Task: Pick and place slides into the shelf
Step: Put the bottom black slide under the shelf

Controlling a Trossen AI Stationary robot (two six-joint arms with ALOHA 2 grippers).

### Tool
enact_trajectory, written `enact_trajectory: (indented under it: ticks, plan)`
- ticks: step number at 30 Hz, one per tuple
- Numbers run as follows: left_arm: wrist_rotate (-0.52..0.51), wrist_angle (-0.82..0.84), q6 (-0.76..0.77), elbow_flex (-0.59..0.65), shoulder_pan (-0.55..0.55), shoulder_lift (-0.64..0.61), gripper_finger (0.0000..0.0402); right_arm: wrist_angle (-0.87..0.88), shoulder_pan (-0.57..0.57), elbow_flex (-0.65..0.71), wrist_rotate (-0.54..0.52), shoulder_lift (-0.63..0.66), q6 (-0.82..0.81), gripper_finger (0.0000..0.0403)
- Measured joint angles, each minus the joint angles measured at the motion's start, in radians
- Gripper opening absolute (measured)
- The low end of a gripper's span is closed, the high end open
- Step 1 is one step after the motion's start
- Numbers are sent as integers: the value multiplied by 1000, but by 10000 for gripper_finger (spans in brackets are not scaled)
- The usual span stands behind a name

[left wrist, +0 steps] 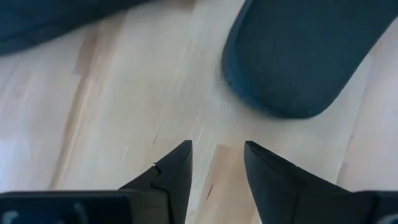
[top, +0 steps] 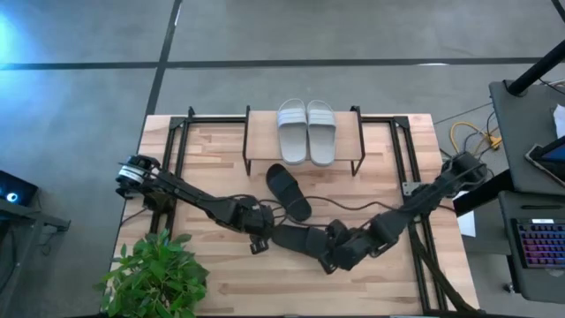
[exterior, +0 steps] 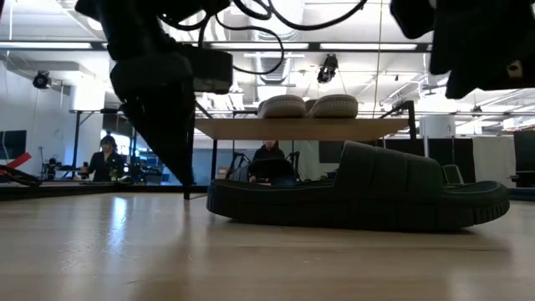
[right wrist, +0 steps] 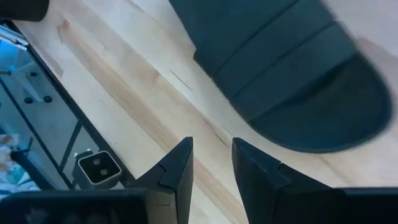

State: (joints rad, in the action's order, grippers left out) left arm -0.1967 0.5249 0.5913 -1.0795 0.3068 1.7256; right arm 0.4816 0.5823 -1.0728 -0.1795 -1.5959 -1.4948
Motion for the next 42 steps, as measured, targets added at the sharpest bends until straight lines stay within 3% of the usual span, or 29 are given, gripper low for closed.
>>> enact_trajectory:
  ticks: [8, 12, 16, 24, 32, 42]
  plan:
    - [15, -337, -56, 88, -7, 3, 123, 31, -5, -132, -1, -147, 0, 95]
    - [78, -465, -52, 111, -4, 31, 123, 172, -5, -188, -11, -166, -60, 95]
    - [184, -622, -49, 121, 3, 76, 123, 331, -4, -218, -14, -160, -118, 95]
    - [442, -797, -58, 88, 24, 93, 123, 420, 12, -231, -26, -133, -189, 95]
    - [425, -692, -116, 108, 22, 73, 123, 401, 11, -245, -27, -139, -152, 96]
    - [371, -817, -158, 105, 8, 163, 123, 395, 11, -269, -31, -139, -133, 96]
